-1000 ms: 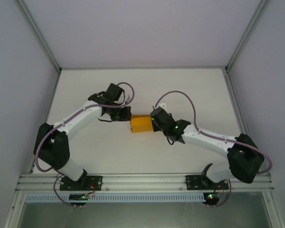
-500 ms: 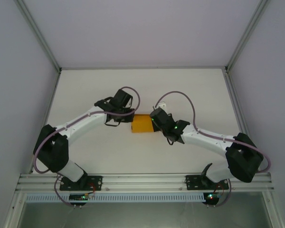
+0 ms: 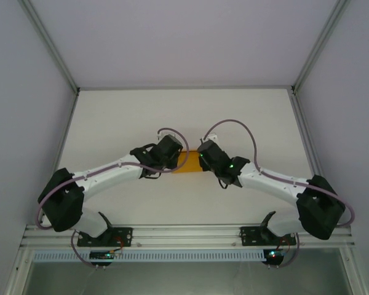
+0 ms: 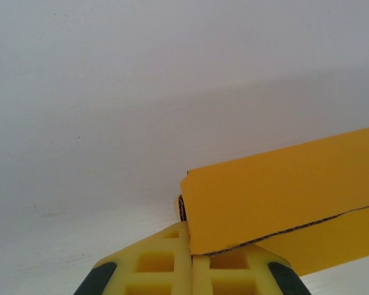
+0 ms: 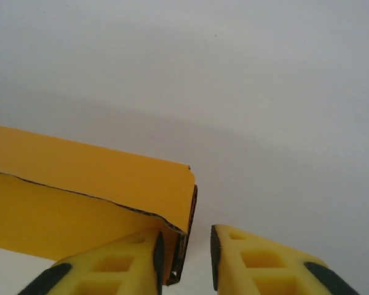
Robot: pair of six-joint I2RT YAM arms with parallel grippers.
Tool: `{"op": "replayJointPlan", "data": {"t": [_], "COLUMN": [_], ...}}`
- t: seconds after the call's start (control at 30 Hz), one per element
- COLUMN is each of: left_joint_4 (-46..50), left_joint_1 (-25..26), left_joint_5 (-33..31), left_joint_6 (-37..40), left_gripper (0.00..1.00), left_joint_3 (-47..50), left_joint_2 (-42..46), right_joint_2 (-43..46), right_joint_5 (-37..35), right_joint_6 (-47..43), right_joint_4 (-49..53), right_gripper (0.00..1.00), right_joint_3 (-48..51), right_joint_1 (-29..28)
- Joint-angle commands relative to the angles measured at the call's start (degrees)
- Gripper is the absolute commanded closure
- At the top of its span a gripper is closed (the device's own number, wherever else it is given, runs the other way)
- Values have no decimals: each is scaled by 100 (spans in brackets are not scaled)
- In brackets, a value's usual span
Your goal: Assemble paper box
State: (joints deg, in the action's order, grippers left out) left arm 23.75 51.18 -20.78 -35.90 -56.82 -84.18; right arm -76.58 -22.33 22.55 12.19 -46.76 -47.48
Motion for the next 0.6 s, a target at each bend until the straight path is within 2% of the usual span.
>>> {"op": "replayJointPlan", "data": {"t": [0.0, 0.07, 0.17, 0.23, 0.4, 0.57], "left_joint_4": [725, 754, 745, 762, 789, 816], "left_joint_1": [132, 152, 174, 184, 191, 192], "left_joint_5": [-86, -108, -129, -162, -130, -150], "left_joint_6": [-118, -102, -45, -23, 80, 221], "left_gripper": [100, 100, 100, 99, 96, 94], "left_joint_3": [276, 219, 158, 122, 49, -30], "left_joint_2": [-371, -412, -441, -459, -476, -477], "right_joint_2": [367, 531, 686, 681, 247, -148], "right_joint_5": [850, 1272, 1774, 1808, 1828, 1847], "right_joint_6": [-5, 52, 113, 195, 314, 529], "right_joint_4": [313, 239, 53, -29, -13, 53], "right_gripper": [56, 44, 37, 34, 35, 41], "right_joint_3": [-237, -249, -225, -249, -529, -689], "right_joint_1": [253, 404, 633, 750, 959, 1083]}}
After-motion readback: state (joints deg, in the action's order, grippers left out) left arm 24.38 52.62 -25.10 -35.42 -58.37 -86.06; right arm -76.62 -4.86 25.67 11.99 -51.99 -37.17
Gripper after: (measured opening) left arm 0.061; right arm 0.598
